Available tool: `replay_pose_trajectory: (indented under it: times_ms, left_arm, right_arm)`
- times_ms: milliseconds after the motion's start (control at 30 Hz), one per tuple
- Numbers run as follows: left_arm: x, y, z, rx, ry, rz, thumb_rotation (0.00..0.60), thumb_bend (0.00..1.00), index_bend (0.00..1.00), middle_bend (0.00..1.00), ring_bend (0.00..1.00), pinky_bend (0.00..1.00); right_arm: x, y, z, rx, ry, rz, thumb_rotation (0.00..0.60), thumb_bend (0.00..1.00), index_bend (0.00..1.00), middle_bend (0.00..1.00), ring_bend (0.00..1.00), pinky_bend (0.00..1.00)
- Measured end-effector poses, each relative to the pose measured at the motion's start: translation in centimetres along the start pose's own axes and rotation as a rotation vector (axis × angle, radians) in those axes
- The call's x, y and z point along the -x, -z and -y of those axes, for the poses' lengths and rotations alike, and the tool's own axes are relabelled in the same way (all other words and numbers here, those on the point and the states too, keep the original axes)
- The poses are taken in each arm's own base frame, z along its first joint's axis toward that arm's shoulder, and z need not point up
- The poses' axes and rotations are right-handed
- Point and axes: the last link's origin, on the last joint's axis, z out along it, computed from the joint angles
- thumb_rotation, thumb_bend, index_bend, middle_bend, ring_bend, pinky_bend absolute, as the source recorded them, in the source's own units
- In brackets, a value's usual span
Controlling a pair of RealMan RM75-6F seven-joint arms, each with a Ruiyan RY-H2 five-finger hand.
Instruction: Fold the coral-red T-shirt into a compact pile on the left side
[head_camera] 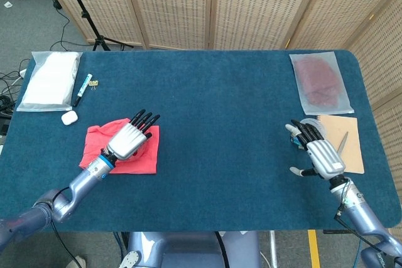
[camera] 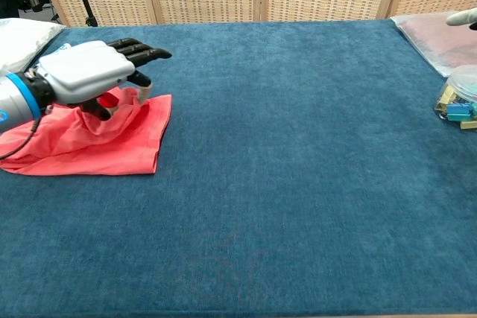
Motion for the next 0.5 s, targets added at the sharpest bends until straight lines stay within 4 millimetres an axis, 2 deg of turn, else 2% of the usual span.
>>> replay_pose_trajectory:
  times_ms: [167,433,467,500]
  left_arm:
    - [0.2,-1.1,-1.6,0.019,-0.026,-0.008,0.6,0.61,0.73,0.0,0.0,0.0]
    - [1.2,-1.7,-3.2,0.04,-0.041,0.01,0.6,0.57,0.72,0.0,0.0,0.0]
    - [1.2,-1.7,-3.3,0.038,-0.042,0.008,0.6,0.55,0.68,0.0,0.0,0.0]
    - [1.2,-1.7,-3.3,0.035,-0.042,0.003,0.6,0.49,0.57,0.0,0.0,0.0]
  right_arm:
    - [-0.1,0.0,-0.1,0.001,-0.003,-0.001,0.6,0.13,0.0,0.0,0.0,0.0]
    - [-0.3,0.1,0.0,-0.003,-0.007,-0.006,0.6,0.13,0.0,0.0,0.0,0.0]
    - [-0.3,0.1,0.0,-0.003,-0.007,-0.006,0.6,0.13,0.0,0.0,0.0,0.0]
    - [-0.3,0.1,0.0,-0.003,-0.007,-0.005,0.6,0.13,0.0,0.0,0.0,0.0]
